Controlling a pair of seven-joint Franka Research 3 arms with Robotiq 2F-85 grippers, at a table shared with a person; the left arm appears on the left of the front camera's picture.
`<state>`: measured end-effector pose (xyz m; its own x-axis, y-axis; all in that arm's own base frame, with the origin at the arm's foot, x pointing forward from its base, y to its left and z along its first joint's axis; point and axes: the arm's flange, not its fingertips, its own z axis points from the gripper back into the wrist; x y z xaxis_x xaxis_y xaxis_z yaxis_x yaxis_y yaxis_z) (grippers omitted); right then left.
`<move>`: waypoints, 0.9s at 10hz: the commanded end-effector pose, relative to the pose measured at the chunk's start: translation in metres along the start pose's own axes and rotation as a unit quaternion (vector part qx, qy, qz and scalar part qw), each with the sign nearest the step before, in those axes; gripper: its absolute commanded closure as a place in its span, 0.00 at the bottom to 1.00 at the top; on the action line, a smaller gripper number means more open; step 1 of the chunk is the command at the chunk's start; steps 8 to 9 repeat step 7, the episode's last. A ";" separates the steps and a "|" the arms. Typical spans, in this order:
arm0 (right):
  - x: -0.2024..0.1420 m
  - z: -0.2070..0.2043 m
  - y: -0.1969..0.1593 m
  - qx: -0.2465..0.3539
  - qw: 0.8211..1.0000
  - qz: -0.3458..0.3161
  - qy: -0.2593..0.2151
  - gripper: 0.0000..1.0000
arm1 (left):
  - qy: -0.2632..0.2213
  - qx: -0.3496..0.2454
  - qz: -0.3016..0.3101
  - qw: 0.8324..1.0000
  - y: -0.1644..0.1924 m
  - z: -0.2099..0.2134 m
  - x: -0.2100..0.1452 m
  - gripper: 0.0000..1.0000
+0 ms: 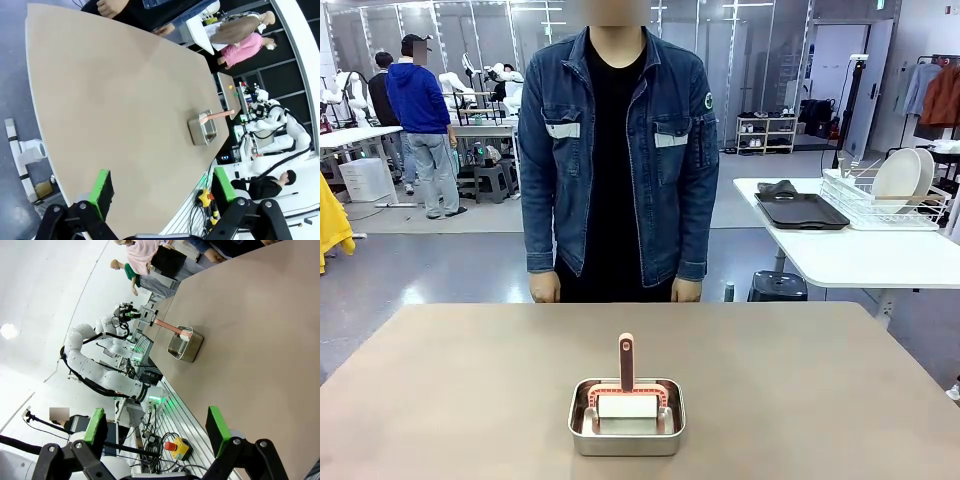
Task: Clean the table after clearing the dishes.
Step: Place the Lint Roller back on top of the Airtight Container.
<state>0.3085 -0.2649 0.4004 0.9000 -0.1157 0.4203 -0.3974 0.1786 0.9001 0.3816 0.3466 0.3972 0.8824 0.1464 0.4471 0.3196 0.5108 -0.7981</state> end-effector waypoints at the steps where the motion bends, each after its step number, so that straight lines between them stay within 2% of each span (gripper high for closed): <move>1: -0.002 0.000 0.003 0.001 1.000 0.009 0.008 0.00 | 0.007 -0.003 -0.012 1.000 -0.012 -0.004 -0.007 0.00; 9: -0.002 0.000 0.003 0.001 1.000 0.009 0.008 0.00 | 0.007 -0.003 -0.012 1.000 -0.012 -0.004 -0.007 0.00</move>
